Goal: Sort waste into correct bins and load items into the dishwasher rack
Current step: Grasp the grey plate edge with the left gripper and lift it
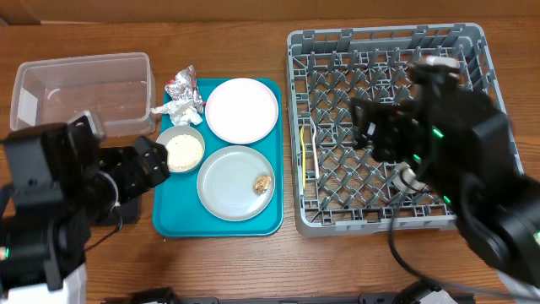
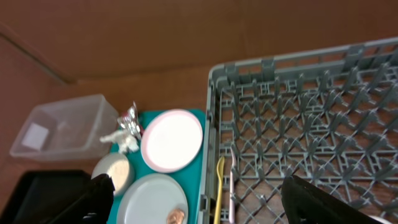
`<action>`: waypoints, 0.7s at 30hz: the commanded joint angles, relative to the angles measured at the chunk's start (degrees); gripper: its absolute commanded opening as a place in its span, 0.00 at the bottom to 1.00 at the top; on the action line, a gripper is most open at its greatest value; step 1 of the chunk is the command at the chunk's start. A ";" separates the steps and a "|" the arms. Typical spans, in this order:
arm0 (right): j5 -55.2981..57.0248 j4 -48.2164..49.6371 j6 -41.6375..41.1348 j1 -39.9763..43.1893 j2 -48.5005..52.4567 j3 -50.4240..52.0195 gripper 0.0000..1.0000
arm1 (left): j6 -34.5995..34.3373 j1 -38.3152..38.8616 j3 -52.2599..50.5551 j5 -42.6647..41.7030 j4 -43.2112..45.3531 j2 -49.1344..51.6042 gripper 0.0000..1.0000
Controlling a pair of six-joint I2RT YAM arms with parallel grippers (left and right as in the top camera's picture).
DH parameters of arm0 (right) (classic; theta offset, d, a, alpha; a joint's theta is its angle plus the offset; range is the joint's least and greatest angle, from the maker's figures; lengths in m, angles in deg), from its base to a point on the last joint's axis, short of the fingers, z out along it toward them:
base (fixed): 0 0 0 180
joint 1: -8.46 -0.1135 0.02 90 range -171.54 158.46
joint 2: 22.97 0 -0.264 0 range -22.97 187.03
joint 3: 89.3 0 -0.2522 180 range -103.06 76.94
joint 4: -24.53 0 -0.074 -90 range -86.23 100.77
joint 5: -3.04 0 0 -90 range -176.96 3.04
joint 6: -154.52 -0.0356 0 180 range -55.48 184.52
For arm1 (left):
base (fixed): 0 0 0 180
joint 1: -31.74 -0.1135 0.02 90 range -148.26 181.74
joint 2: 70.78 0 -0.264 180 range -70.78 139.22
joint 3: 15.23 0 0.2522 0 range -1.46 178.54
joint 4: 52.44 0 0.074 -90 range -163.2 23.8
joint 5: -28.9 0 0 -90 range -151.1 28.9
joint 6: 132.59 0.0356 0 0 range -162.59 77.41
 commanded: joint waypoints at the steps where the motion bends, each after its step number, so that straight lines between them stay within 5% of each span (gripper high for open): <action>1: 2.40 -1.31 -0.85 -0.15 -0.66 -0.79 0.92 | 7.54 3.32 -2.05 -4.68 -2.12 6.86 1.00; 8: 2.40 -3.37 -0.85 -0.15 1.68 -0.79 0.92 | 5.88 13.77 -16.26 -0.44 3.26 20.55 0.74; 21: 2.43 -5.60 -0.85 -0.15 4.79 -0.79 0.91 | -5.07 14.62 -26.75 6.10 16.79 37.18 0.58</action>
